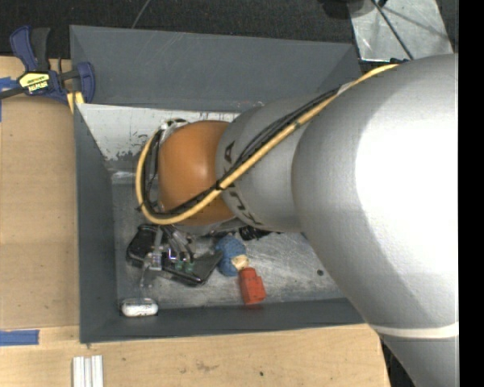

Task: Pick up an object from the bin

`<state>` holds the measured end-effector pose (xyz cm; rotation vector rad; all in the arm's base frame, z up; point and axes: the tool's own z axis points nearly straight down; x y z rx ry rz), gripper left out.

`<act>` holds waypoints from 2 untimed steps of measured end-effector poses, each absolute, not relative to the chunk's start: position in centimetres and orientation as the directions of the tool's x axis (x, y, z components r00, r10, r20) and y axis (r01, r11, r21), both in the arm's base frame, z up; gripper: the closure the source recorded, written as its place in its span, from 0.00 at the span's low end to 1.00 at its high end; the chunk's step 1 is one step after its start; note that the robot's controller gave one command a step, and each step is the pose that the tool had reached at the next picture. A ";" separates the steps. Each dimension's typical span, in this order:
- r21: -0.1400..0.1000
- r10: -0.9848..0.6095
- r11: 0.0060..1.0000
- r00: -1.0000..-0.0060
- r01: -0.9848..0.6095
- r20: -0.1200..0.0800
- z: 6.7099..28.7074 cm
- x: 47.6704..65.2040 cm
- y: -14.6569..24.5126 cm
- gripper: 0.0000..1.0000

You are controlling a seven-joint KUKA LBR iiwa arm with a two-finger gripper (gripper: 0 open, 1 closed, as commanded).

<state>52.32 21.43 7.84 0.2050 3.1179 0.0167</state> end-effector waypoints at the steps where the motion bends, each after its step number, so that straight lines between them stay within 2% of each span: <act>1: 0.013 0.134 0.991 -0.991 0.134 -0.017 7.9 52.4 21.4 1.00; 2: 0.001 0.133 0.991 -0.991 0.133 -0.002 13.3 52.4 21.4 1.00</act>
Offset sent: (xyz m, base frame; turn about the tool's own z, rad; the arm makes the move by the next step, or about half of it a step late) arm 0.0000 0.0000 0.0000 0.0000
